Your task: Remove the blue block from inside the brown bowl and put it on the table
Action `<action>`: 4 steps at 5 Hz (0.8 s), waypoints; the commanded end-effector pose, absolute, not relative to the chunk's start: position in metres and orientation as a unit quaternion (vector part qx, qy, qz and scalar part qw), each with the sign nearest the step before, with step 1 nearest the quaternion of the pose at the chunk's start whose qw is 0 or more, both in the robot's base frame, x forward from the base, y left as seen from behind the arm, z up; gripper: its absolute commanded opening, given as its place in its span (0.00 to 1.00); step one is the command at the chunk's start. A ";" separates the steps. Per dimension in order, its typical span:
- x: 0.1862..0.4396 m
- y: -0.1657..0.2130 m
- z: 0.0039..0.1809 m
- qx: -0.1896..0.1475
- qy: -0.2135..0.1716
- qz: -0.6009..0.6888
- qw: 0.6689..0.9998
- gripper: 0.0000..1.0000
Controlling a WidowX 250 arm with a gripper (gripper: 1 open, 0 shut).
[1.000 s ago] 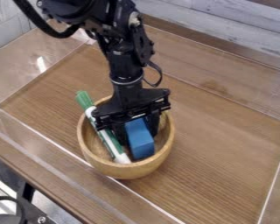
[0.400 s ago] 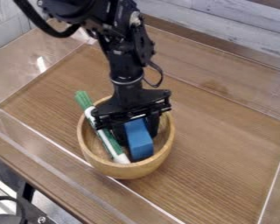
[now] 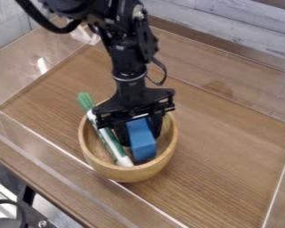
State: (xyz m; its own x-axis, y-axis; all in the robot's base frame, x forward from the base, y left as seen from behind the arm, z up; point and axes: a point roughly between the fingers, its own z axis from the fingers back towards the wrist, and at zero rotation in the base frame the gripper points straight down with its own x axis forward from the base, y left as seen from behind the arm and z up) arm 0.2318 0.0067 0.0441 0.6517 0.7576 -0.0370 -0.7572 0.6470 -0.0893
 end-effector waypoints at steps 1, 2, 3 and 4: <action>0.245 0.006 0.067 -0.064 -0.039 0.409 0.909 0.00; 0.247 0.006 0.072 -0.066 -0.037 0.409 0.909 0.00; 0.248 0.006 0.076 -0.068 -0.036 0.408 0.910 0.00; 0.250 0.006 0.078 -0.070 -0.037 0.408 0.910 0.00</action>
State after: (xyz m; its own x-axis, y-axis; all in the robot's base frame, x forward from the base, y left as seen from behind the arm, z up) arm 0.2386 0.0045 0.0609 0.6645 0.7459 -0.0451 -0.7457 0.6579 -0.1056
